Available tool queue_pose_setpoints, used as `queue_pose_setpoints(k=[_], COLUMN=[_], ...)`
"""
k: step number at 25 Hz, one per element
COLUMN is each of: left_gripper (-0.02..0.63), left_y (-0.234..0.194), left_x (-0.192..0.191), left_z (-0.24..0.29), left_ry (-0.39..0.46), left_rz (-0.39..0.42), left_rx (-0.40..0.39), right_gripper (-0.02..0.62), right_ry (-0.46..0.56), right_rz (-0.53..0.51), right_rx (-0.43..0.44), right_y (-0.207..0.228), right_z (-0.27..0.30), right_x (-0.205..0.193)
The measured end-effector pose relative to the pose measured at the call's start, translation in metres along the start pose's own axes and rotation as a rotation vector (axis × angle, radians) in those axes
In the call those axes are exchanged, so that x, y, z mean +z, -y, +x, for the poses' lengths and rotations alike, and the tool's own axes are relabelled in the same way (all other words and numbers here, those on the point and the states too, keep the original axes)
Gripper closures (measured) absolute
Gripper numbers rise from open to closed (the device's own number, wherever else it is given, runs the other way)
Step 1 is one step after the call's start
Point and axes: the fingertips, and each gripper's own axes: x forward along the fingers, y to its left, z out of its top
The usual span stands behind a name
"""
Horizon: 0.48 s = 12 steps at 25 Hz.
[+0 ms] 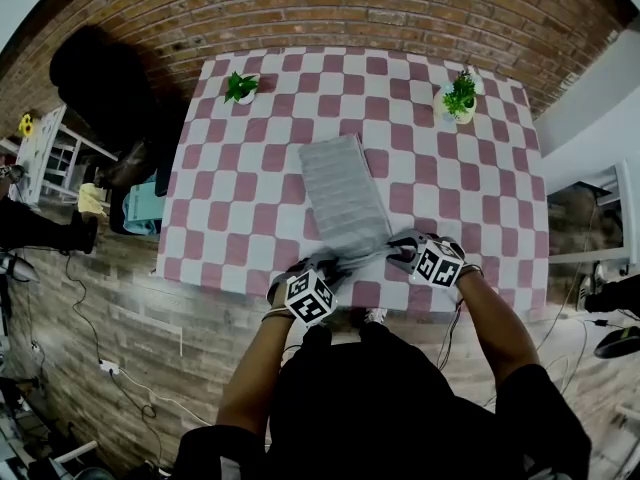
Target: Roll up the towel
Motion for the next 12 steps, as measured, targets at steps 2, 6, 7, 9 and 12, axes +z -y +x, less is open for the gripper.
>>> queue_pose_setpoints(k=[2,6,7,9,12], left_gripper=[0.480,0.501,0.506,0.508,0.508], left_y=[0.002,0.019,0.026,0.040,0.056], left_x=[0.000,-0.006,-0.008,-0.011,-0.011], left_z=[-0.001,-0.009,-0.013,-0.020,-0.032], left_ry=[-0.013,-0.036,-0.041,-0.043,-0.032], left_rz=[0.017,0.043,0.048,0.045,0.008], left_rx=[-0.008,-0.069,-0.092,-0.141,-0.227], right_gripper=[0.500,0.506,0.506,0.508,0.511], right_ry=[-0.011,-0.036,-0.037,-0.033,-0.020], right_rz=[0.008,0.011,0.010,0.001,0.015], right_rx=[0.006,0.066,0.089,0.139,0.216], right_y=[-0.005,-0.031,-0.040,-0.059,-0.081], right_z=[-0.002,-0.008,-0.010,-0.015,-0.024], right_x=[-0.001,0.001,0.002,0.004,0.005])
